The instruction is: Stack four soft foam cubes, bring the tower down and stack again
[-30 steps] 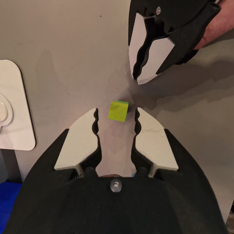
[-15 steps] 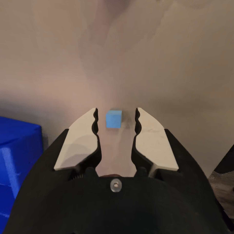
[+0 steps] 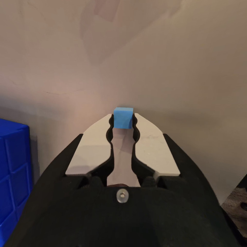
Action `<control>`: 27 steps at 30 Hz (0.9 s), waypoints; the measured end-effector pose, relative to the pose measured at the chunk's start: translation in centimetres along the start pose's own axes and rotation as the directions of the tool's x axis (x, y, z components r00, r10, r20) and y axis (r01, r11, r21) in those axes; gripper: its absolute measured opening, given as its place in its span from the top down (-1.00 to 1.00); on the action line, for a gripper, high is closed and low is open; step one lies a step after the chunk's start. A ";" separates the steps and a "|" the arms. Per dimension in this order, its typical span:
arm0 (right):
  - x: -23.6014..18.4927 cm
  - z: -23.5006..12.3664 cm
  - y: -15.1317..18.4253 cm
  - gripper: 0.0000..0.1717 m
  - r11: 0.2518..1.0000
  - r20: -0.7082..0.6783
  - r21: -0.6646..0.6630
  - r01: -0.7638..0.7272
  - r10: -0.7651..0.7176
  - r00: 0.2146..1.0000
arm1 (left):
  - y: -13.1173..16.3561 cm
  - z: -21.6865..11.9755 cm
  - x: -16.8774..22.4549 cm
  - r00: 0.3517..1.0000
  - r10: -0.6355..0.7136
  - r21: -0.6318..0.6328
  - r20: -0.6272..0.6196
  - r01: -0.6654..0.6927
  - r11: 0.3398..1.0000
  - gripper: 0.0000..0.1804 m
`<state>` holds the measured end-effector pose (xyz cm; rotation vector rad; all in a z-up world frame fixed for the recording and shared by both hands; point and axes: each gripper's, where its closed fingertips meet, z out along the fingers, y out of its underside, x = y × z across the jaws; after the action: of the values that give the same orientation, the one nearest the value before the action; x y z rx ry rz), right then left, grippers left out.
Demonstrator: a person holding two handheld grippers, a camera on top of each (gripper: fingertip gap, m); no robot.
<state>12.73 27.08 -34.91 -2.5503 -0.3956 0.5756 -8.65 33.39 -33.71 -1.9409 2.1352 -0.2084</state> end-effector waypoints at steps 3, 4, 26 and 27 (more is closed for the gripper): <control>0.0 0.0 0.0 0.91 1.000 0.004 0.001 -0.002 0.002 1.000 | -1.3 -0.8 0.0 1.000 0.013 0.024 -0.003 -0.013 1.000 0.72; 0.0 0.0 0.0 0.91 1.000 0.004 0.001 -0.002 0.002 1.000 | -2.1 -1.2 0.0 1.000 0.025 0.031 -0.003 -0.024 0.999 0.72; 0.0 -0.1 0.0 0.91 1.000 0.023 -0.001 -0.003 0.003 1.000 | -19.8 -3.8 -0.2 0.938 0.346 0.074 0.003 -0.346 0.935 0.72; 0.0 -0.1 0.0 0.91 1.000 0.024 0.000 -0.003 0.003 1.000 | -19.8 -3.6 -0.2 0.936 0.353 0.070 -0.002 -0.352 0.933 0.72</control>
<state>12.77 27.10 -34.86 -2.5467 -0.3998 0.6078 9.35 31.28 -24.89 -1.4878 2.4039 -0.2236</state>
